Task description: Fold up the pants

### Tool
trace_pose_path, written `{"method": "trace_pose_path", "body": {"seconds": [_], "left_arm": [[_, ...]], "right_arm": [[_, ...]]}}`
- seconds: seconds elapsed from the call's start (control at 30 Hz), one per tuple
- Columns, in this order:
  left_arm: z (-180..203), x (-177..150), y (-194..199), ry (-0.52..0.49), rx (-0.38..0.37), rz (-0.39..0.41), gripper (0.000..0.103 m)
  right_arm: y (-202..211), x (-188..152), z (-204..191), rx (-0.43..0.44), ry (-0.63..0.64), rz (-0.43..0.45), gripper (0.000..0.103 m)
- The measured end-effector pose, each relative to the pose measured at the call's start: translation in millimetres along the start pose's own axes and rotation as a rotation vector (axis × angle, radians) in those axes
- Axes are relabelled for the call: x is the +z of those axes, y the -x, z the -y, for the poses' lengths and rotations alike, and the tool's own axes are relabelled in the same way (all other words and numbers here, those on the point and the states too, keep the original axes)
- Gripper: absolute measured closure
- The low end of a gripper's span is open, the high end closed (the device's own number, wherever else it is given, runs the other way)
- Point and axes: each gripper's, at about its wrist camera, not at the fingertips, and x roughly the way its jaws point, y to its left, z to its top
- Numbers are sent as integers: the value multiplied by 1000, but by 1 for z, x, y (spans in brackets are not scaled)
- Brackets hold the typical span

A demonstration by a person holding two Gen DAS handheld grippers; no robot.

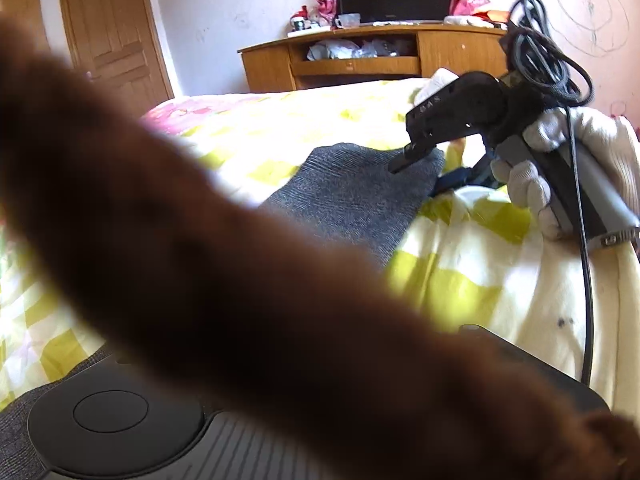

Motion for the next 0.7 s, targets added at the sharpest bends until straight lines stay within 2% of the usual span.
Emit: {"method": "trace_pose_path", "body": {"seconds": [0.07, 0.23, 0.27, 0.33, 0.43, 0.47, 0.5, 0.57, 0.63, 0.7], "left_arm": [[-5, 2, -3, 24, -10, 3, 58], [-6, 4, -9, 21, -22, -22, 58], [-5, 4, -11, 18, -19, -33, 58], [-3, 6, -16, 22, -14, -59, 58], [1, 9, -17, 25, 4, -75, 58], [2, 10, -18, 20, 14, -80, 57], [4, 11, -19, 13, 32, -88, 57], [5, 13, -19, 14, 49, -93, 54], [7, 17, -14, 22, 58, -77, 53], [13, 19, -10, 12, 54, -55, 50]], "right_arm": [[4, -1, 3, 51, -18, 16, 40], [13, -1, 18, 258, -136, 25, 46], [8, 0, 17, 262, -129, 20, 46], [-9, 0, 10, 179, -88, -20, 50], [-20, -1, 8, 190, -93, -24, 57], [-22, -1, 8, 176, -107, -27, 79], [-22, 0, 9, 176, -122, -35, 79], [-12, 1, 15, 252, -177, -17, 79], [10, 2, 20, 317, -222, 38, 80], [24, 1, 25, 311, -215, 96, 80]]}}
